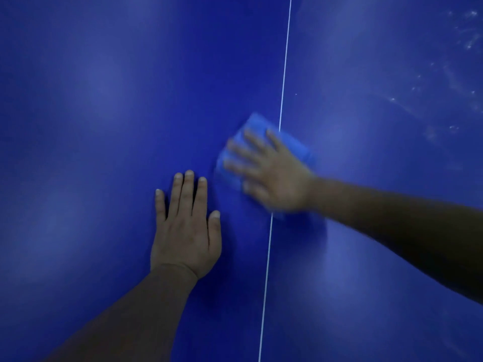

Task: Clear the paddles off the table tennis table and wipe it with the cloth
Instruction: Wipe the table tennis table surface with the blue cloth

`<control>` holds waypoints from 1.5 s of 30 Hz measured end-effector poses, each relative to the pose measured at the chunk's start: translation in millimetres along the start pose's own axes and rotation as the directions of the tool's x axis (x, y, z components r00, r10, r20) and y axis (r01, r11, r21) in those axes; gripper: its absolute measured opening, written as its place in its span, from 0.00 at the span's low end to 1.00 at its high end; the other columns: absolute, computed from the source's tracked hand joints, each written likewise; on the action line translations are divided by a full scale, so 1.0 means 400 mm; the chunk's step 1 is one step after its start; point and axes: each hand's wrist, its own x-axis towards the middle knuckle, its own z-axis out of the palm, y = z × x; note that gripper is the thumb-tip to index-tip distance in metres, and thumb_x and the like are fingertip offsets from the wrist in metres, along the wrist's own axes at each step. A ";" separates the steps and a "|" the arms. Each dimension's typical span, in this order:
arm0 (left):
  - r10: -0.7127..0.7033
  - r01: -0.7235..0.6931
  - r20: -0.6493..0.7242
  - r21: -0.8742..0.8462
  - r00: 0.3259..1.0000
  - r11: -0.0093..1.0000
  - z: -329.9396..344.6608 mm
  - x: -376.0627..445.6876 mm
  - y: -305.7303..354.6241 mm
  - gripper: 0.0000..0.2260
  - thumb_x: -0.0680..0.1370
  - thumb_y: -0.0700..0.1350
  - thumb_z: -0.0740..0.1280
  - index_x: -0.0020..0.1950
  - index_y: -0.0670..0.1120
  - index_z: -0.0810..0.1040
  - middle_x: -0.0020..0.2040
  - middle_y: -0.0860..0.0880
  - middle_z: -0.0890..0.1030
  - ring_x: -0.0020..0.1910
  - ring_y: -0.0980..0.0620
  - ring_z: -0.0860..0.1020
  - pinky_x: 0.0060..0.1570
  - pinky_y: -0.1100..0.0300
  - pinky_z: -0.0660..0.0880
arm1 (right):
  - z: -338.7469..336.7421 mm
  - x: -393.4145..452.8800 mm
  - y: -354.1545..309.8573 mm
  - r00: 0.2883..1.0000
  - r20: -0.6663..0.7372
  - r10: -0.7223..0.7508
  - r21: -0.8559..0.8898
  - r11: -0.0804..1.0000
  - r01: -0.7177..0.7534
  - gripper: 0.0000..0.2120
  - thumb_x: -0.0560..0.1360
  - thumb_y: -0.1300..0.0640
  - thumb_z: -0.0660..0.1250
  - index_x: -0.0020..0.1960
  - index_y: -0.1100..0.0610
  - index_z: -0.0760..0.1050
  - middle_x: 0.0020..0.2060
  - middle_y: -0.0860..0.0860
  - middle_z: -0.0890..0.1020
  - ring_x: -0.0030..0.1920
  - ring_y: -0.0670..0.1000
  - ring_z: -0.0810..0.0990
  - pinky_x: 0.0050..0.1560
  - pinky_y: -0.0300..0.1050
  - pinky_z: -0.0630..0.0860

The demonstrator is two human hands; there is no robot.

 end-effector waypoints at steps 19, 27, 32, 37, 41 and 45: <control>-0.005 0.004 0.018 0.025 1.000 1.000 0.005 0.000 0.005 0.29 0.82 0.55 0.44 0.81 0.43 0.55 0.82 0.43 0.51 0.81 0.46 0.45 0.78 0.39 0.43 | 0.022 -0.329 -0.047 0.994 0.071 0.077 0.023 0.997 -0.079 0.25 0.84 0.43 0.48 0.80 0.47 0.60 0.80 0.52 0.60 0.79 0.63 0.55 0.76 0.68 0.50; 0.009 -0.008 -0.040 0.037 0.999 0.999 0.015 0.001 0.000 0.29 0.82 0.54 0.48 0.79 0.41 0.60 0.81 0.41 0.57 0.81 0.44 0.51 0.77 0.37 0.48 | 0.012 0.040 -0.075 0.668 -0.022 0.744 0.119 0.665 -0.737 0.29 0.81 0.42 0.49 0.81 0.45 0.56 0.81 0.50 0.56 0.80 0.61 0.50 0.76 0.70 0.46; 0.021 -0.015 -0.085 0.068 0.996 0.998 0.021 0.004 -0.001 0.29 0.80 0.52 0.51 0.78 0.39 0.64 0.80 0.40 0.60 0.80 0.42 0.55 0.76 0.36 0.50 | 0.006 0.256 -0.045 0.758 -0.029 0.651 0.186 0.749 -0.636 0.27 0.82 0.43 0.48 0.81 0.44 0.54 0.81 0.49 0.54 0.81 0.59 0.47 0.76 0.69 0.42; 0.023 -0.020 -0.063 0.057 0.998 0.998 0.019 0.000 -0.005 0.29 0.81 0.53 0.49 0.79 0.40 0.60 0.81 0.41 0.57 0.81 0.43 0.52 0.77 0.37 0.47 | 0.024 -0.052 0.308 0.245 -0.010 0.969 0.081 0.245 -0.966 0.27 0.83 0.47 0.51 0.81 0.45 0.53 0.81 0.52 0.54 0.79 0.64 0.51 0.72 0.73 0.49; 0.018 -0.015 -0.045 0.060 0.999 0.998 0.018 -0.001 -0.005 0.29 0.82 0.53 0.48 0.79 0.40 0.59 0.81 0.41 0.56 0.81 0.44 0.50 0.77 0.38 0.45 | 0.003 -0.272 0.393 -0.267 0.123 0.956 0.209 -0.288 -0.935 0.26 0.83 0.45 0.46 0.81 0.46 0.53 0.81 0.52 0.52 0.79 0.66 0.46 0.73 0.74 0.43; 0.018 -0.015 -0.040 0.068 0.999 0.998 0.018 -0.001 -0.005 0.29 0.82 0.54 0.47 0.80 0.40 0.59 0.81 0.42 0.55 0.81 0.45 0.49 0.77 0.39 0.44 | 0.014 -0.159 0.255 0.083 0.012 0.996 0.171 0.080 -0.982 0.26 0.83 0.46 0.50 0.81 0.47 0.55 0.81 0.54 0.55 0.79 0.67 0.50 0.72 0.75 0.47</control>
